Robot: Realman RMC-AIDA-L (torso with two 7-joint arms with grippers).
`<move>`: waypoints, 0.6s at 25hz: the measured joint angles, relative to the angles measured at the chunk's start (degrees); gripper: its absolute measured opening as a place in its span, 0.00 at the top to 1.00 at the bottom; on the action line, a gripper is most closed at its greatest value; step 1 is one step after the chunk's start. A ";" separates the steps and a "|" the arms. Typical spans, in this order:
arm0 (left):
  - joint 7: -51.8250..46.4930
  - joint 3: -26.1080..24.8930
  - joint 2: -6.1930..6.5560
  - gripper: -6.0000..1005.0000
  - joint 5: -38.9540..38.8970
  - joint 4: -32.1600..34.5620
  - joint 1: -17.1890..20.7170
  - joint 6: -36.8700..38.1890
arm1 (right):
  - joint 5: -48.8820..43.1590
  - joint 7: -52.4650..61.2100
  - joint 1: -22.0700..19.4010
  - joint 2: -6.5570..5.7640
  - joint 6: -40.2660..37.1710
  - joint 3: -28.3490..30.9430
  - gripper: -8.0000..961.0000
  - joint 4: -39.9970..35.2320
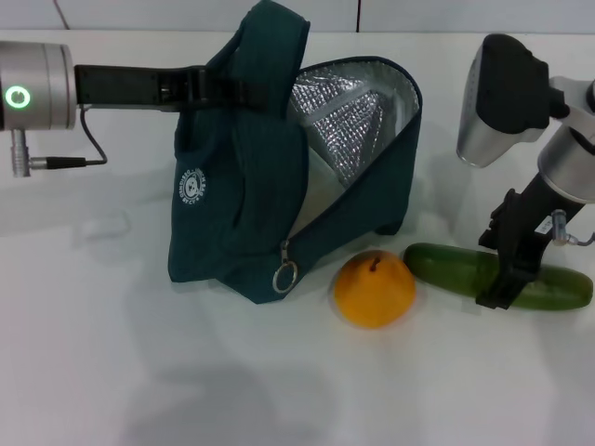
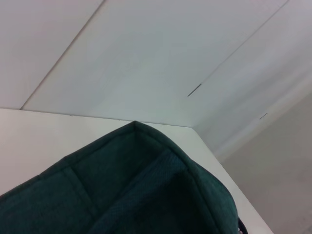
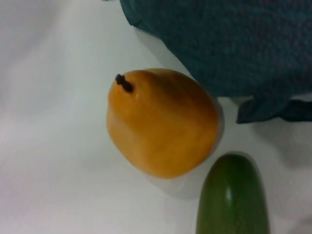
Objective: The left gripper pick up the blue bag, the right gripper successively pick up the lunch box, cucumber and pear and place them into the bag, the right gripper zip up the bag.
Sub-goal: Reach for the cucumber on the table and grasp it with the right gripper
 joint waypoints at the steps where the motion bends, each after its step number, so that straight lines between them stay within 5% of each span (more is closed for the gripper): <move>1: 0.00 -0.01 0.00 0.91 -0.01 0.00 -0.05 0.00 | 0.09 -0.01 0.03 0.00 0.14 -0.15 0.15 0.17; 15: 0.00 -0.32 -0.05 0.91 -0.03 0.01 -0.11 -0.04 | 0.59 0.54 0.58 -0.01 3.60 -3.12 0.22 2.58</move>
